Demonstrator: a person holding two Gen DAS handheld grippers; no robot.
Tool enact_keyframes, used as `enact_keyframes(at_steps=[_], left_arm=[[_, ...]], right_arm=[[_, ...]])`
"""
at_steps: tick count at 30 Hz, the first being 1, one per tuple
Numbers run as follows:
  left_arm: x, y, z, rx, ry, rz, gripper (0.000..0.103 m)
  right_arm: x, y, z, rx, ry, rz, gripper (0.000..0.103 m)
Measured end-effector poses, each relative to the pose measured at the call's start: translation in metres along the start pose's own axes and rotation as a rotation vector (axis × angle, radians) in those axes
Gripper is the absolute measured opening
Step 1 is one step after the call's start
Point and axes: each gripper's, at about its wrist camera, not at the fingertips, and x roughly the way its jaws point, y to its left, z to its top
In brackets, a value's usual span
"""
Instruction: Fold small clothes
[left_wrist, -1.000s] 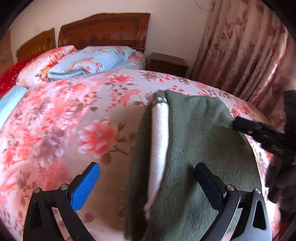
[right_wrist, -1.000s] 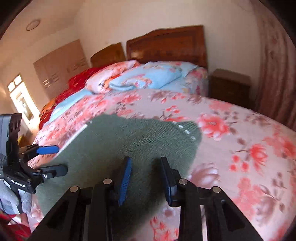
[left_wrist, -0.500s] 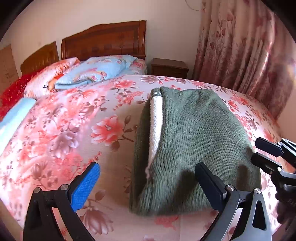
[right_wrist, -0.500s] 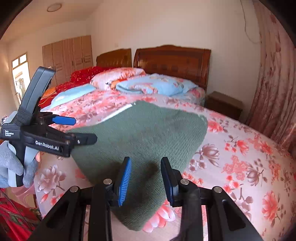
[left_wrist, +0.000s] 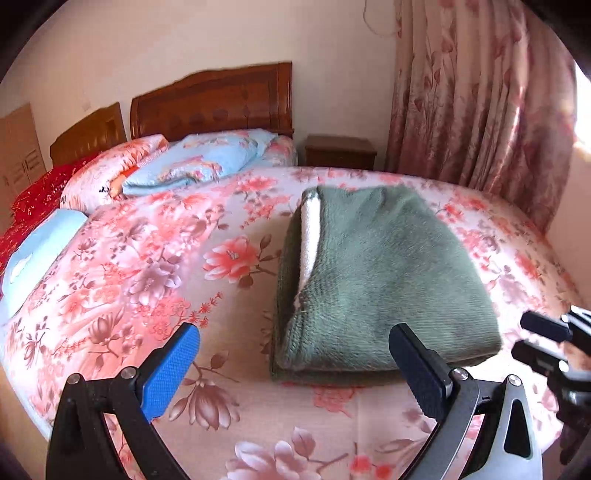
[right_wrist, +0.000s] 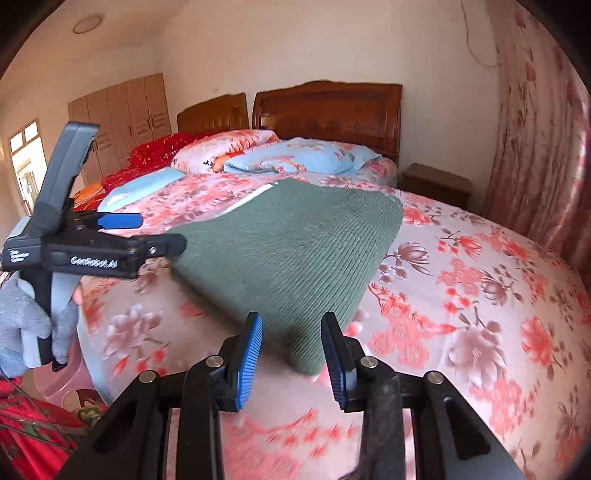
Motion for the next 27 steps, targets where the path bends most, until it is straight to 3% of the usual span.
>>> enact_keyframes(at_steps=[8,12,14,17,21,27], left_arm=[[-0.074,-0.014,-0.002,0.009,-0.162,-0.043,0.103],[-0.115,-0.026,-0.006,0.043,-0.319,0.013,0.103],[-0.130,-0.027,-0.010,0.003,-0.385,0.090,0.103],[-0.144,-0.026,-0.019,-0.052,-0.436,0.133,0.103],[-0.139,-0.020,-0.027,-0.065,-0.403,0.086,0.103],[-0.118,-0.028,-0.039,-0.059,-0.306,0.063,0.103]], right_arm=[[-0.074,0.034,-0.002,-0.012,-0.120,-0.091,0.034],[-0.098,0.043,-0.007,0.042,-0.174,-0.101,0.036],[-0.098,0.043,-0.010,0.090,-0.184,-0.105,0.036],[-0.094,0.039,-0.013,0.181,-0.169,-0.166,0.036],[-0.090,0.040,-0.022,0.267,-0.165,-0.193,0.036],[-0.072,0.055,-0.029,0.234,-0.118,-0.207,0.036]])
